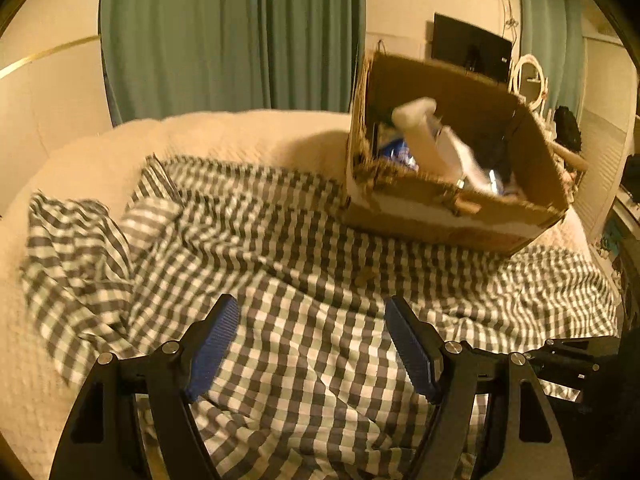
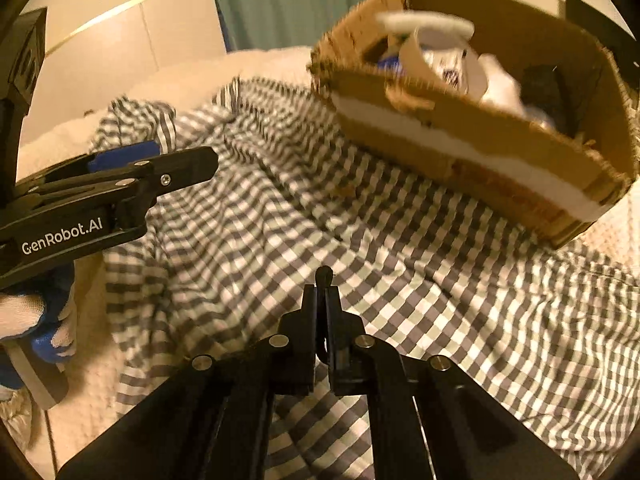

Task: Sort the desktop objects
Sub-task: 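Lift and carry the rubber ring with the right gripper over the box, then open the right gripper to drop the rubber ring into the box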

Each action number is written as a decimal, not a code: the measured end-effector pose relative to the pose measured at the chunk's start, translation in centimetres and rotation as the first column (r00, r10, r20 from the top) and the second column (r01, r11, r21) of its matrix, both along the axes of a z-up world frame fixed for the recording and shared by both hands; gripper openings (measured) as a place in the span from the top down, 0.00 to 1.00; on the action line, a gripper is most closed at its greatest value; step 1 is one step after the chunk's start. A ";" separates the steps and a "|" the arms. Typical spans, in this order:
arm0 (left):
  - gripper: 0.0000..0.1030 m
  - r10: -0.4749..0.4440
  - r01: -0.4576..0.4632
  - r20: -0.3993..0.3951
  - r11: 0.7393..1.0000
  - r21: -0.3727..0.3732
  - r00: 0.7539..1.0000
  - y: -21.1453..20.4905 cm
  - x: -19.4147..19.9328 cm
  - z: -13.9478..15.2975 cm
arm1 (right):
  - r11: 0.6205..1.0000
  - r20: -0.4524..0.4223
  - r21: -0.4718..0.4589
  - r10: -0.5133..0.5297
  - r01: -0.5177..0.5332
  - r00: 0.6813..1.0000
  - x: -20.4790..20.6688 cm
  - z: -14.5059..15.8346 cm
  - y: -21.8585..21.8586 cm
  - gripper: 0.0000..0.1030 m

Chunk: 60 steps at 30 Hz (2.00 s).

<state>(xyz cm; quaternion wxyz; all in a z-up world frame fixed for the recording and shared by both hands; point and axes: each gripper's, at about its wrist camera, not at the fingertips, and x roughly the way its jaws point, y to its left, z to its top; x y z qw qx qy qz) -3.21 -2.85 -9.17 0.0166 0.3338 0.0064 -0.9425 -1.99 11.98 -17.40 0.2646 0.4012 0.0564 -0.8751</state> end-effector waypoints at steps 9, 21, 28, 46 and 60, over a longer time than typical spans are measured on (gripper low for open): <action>0.24 -0.005 0.007 -0.110 1.000 0.018 0.994 -0.3 2.5 4.4 | 0.999 -0.104 -0.033 0.013 -0.016 0.995 3.0 3.4 -0.1 0.97; 0.24 -0.020 0.025 -0.201 1.000 0.019 0.979 0.0 3.1 9.4 | 0.993 -0.251 -0.115 -0.060 0.032 0.966 2.8 10.5 0.6 0.97; 0.24 -0.017 0.021 -0.231 1.000 0.012 0.973 0.3 0.9 11.5 | 0.988 -0.318 -0.153 -0.079 0.031 0.945 1.1 13.7 0.9 0.97; 0.24 -0.097 0.096 -0.278 0.995 -0.015 0.956 3.6 -8.5 13.6 | 0.970 -0.397 -0.208 -0.203 0.128 0.895 -6.8 16.1 6.2 0.97; 0.24 -0.206 0.207 -0.241 0.978 -0.024 0.948 6.8 -17.1 7.9 | 0.944 -0.315 -0.221 -0.306 0.244 0.898 -15.1 11.6 9.2 0.97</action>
